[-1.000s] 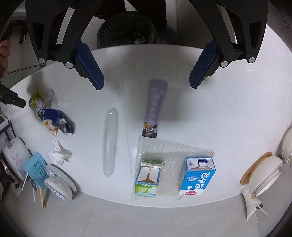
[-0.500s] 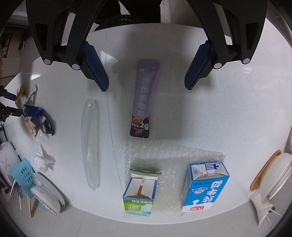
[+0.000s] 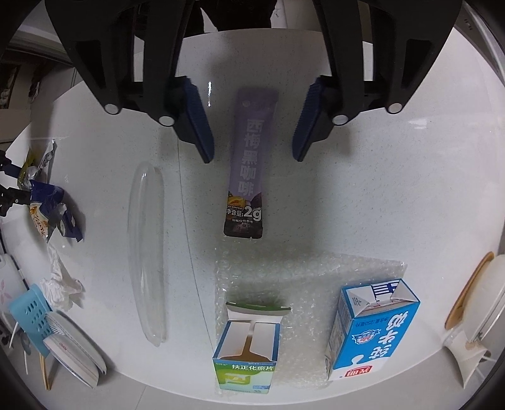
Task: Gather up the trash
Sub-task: 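Grasp the purple snack stick with the left tool while the right tool grasps the yellow packet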
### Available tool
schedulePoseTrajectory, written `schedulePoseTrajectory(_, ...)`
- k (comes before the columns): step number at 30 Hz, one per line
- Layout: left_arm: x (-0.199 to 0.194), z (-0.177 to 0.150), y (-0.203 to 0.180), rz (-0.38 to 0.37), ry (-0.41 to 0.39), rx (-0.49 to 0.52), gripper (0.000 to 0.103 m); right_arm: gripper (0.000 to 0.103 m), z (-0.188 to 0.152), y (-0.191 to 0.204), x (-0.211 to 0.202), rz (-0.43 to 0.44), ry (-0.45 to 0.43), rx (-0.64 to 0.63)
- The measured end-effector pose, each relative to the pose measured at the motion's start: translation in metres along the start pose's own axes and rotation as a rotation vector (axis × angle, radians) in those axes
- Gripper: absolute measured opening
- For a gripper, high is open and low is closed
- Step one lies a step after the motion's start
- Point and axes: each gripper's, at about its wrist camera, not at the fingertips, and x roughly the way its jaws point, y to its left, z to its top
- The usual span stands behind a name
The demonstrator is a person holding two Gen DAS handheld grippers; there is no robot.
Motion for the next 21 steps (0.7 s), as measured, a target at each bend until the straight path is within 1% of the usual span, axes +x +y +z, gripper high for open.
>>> schedulePoseTrajectory(1,0.000,0.001,-0.001,0.011,0.006,0.001,0.039,0.057,-0.001,0.001,0.000,-0.002,0.001,0.002)
schedulePoseTrajectory(3,0.001,0.003,-0.004,0.027,0.016,-0.002,0.023,0.053,-0.002,0.003,0.000,-0.005,0.002,0.001)
schedulePoseTrajectory(5,0.000,0.004,-0.004,0.014,0.025,-0.010,0.018,0.049,-0.003,0.005,0.001,-0.002,0.001,-0.001)
schedulePoseTrajectory(6,0.000,0.004,-0.004,0.008,0.025,-0.016,0.015,0.046,-0.004,0.006,0.000,-0.003,-0.001,-0.003)
schedulePoseTrajectory(8,-0.001,0.001,-0.003,0.008,0.017,-0.019,0.014,0.040,-0.005,0.007,0.000,-0.003,-0.007,-0.009)
schedulePoseTrajectory(12,-0.004,-0.004,-0.003,0.000,0.002,-0.020,0.012,0.034,-0.007,0.007,-0.004,0.013,-0.012,-0.020)
schedulePoseTrajectory(21,-0.015,-0.015,0.000,-0.008,-0.026,-0.017,0.011,0.034,-0.010,0.012,-0.014,0.066,-0.041,-0.037)
